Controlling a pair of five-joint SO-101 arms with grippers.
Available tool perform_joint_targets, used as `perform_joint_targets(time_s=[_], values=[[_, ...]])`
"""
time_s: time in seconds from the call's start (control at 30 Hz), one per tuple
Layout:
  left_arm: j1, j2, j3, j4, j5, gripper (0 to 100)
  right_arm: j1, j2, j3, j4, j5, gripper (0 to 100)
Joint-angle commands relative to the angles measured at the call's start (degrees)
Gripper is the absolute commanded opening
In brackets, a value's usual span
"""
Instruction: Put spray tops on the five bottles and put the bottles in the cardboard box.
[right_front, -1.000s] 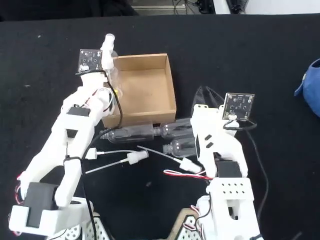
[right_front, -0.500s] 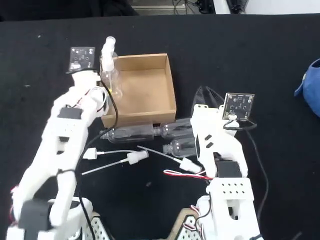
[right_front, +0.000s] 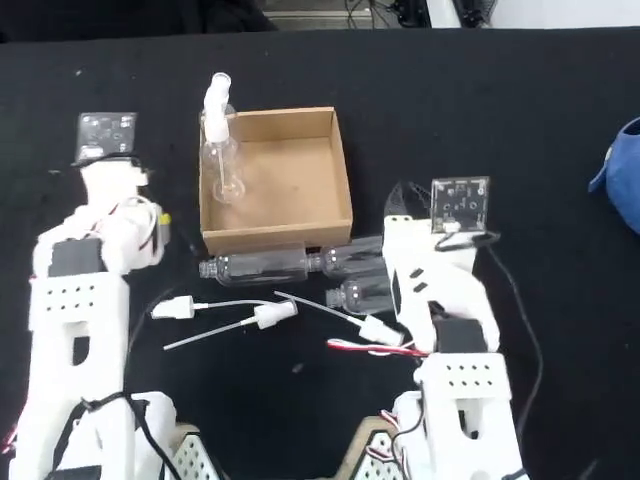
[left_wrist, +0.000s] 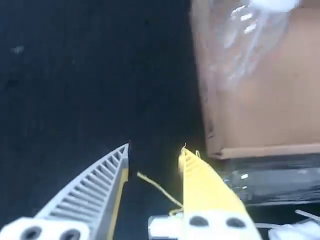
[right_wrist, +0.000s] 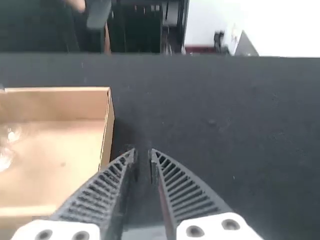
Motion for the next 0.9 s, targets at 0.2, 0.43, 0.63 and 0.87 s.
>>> perform_joint_targets(time_s=[0.2,0.43,0.63,0.87], values=[[-9.1,-2.1,7.3,-7.9,1.5,5,-16.2,-0.3,-18.9,30.4,19.7,9.3],[-20.6,-1.8,8.1,-8.4,16.4,5,-36.1,1.7,-26.1,42.2,20.9,20.8],[-26.3,-1.8,8.1,-9.1,21.1,17,-44.6,17.7,-29.5,41.3,29.1,21.2],[-34.3,-1.8,10.9,-15.2,25.0,23,-45.9,31.8,-33.0,34.6,36.1,21.2]])
